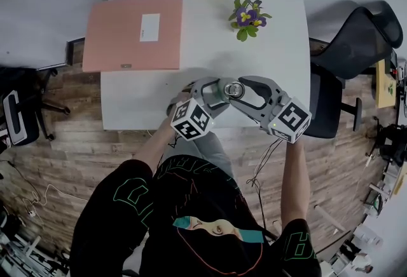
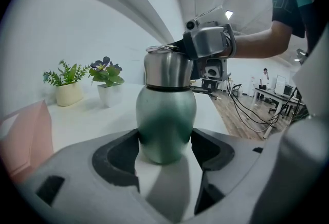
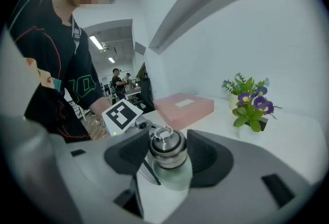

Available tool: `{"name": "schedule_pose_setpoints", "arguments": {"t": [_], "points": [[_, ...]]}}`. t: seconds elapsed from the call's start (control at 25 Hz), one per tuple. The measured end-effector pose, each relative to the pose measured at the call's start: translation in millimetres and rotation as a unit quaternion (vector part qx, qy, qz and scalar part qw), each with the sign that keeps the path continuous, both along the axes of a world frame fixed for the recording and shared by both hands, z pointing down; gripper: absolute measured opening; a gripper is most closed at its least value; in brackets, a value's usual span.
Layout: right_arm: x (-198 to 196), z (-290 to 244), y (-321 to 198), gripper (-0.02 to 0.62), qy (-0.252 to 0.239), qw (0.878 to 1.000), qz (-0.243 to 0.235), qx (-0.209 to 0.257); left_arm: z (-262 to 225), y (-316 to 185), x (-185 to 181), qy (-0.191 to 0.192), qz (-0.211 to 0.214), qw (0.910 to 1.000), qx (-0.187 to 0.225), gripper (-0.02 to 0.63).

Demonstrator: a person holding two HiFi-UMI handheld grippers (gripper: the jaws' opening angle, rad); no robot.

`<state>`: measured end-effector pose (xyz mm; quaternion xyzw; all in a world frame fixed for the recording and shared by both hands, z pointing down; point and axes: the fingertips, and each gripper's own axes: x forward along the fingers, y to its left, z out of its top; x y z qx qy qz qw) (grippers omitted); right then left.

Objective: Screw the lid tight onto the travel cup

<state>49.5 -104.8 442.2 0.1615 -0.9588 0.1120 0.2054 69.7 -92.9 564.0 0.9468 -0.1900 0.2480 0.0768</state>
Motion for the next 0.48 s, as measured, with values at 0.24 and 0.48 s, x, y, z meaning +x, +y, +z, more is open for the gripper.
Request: {"name": "schedule_pose_setpoints", "arguments": {"t": [0.24,0.48], "points": [[-1.2,0.9,0.0,0.236,0.012,1.000,0.022,0.014,0.5,0.4,0.2,-0.001,0.001,1.0000,-0.001,0.331],[0.8,3.0,-1.9,0.236,0.019,0.994,0.101,0.033,1.1,-0.7,0.2,-0.001,0.001,1.0000,0.001,0.331]]}}
